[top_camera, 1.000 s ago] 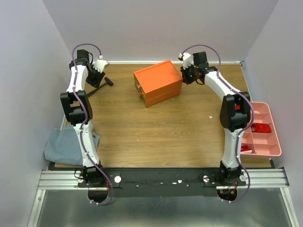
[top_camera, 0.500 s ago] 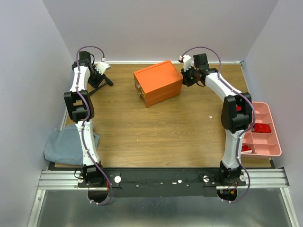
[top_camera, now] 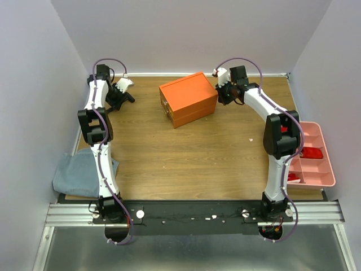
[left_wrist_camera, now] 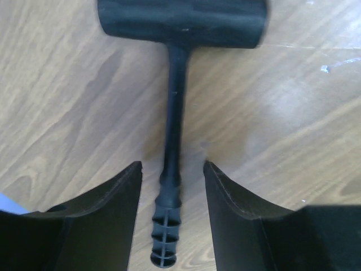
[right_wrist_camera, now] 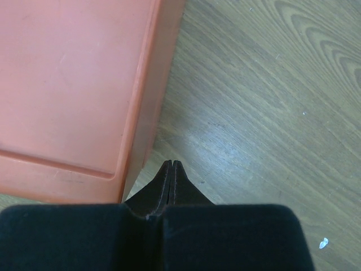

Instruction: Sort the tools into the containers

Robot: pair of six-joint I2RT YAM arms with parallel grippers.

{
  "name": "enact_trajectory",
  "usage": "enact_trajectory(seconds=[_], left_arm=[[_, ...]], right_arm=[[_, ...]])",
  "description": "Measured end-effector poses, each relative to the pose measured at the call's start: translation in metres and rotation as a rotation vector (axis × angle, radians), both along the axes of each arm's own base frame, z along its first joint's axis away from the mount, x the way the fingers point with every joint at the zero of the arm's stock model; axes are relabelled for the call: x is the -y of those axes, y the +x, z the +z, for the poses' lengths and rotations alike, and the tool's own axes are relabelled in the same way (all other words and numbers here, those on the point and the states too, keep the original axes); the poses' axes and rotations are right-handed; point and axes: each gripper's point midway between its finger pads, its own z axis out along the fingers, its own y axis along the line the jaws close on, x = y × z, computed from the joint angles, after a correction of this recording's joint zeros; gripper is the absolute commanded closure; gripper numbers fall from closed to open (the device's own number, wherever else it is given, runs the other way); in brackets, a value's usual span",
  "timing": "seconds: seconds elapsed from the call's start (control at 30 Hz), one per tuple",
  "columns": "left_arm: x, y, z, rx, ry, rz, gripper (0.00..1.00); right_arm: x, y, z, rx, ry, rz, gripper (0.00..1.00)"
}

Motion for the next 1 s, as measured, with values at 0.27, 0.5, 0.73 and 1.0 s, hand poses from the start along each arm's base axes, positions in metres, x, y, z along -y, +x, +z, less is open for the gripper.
enact_trajectory(seconds=[0.27,0.5,0.73,1.0], left_arm=[[0.011,-0.011,-0.003,-0.045,-0.033,-0.031,0.48],[0.017,-0.021,-0.005,-0.086,-0.060,-0.057,0.85],[0.018,-0.025,-0.006,-0.097,-0.053,-0.084,0.99],[0.032,-0.025,0.010,-0.066,-0.127,0.012,1.00]], right_arm=[[0.001,0.001,-0.001,0.008,-0.017,-0.008,0.99],[-0.002,0.000,-0.001,0.015,-0.031,0.003,0.99],[-0.009,-0.002,-0.002,0.018,-0.035,0.021,0.99],[-0.008,-0.001,-0.001,0.028,-0.047,0.019,0.99]])
